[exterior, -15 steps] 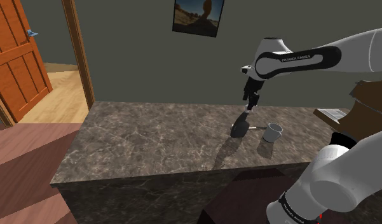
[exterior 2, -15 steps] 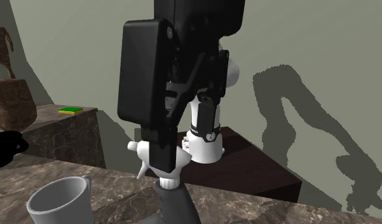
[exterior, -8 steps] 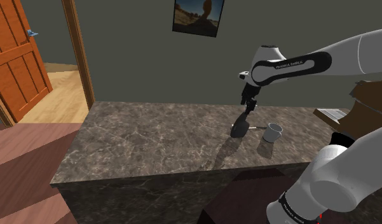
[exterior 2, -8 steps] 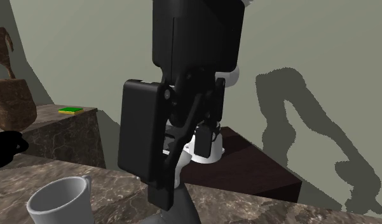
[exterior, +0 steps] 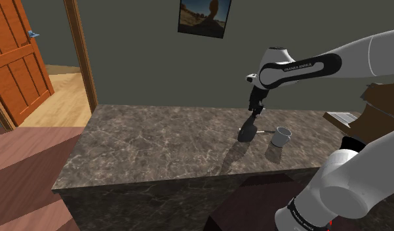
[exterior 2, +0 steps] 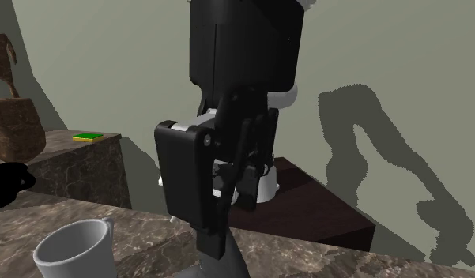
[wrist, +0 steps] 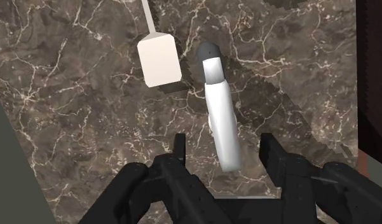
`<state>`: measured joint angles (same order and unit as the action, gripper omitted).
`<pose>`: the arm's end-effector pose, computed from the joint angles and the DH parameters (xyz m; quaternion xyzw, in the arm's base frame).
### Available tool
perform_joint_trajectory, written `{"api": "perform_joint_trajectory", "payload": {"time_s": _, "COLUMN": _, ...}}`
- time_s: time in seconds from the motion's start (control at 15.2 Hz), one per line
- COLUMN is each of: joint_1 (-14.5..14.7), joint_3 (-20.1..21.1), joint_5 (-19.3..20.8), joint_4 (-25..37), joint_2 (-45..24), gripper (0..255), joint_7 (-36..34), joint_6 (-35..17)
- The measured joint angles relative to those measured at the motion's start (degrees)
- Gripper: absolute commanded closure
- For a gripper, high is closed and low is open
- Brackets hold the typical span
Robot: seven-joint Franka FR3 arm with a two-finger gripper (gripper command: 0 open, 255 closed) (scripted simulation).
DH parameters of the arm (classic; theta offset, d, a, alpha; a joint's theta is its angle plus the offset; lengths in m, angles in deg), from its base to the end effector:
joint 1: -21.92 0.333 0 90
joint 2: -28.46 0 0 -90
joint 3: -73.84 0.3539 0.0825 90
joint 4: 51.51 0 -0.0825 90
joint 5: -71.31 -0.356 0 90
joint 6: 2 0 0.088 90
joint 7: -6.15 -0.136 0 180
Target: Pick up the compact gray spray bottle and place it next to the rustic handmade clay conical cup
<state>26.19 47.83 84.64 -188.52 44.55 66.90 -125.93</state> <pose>0.3901 -0.1784 0.4398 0.9160 0.3992 -0.0114 0.0383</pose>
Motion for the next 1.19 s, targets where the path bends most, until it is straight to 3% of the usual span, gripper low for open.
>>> {"api": "perform_joint_trajectory", "payload": {"time_s": 0.66, "joint_1": 0.0, "joint_3": 0.06, "joint_5": 0.02, "joint_4": 0.15, "joint_2": 0.18, "gripper": 255, "joint_7": -0.03, "joint_6": 0.31}}
{"api": "perform_joint_trajectory", "payload": {"time_s": 1.19, "joint_1": 0.04, "joint_3": 1.02, "joint_5": 0.05, "joint_4": 4.09, "joint_2": 2.57, "gripper": 255, "joint_7": -0.01, "joint_6": 6.57}}
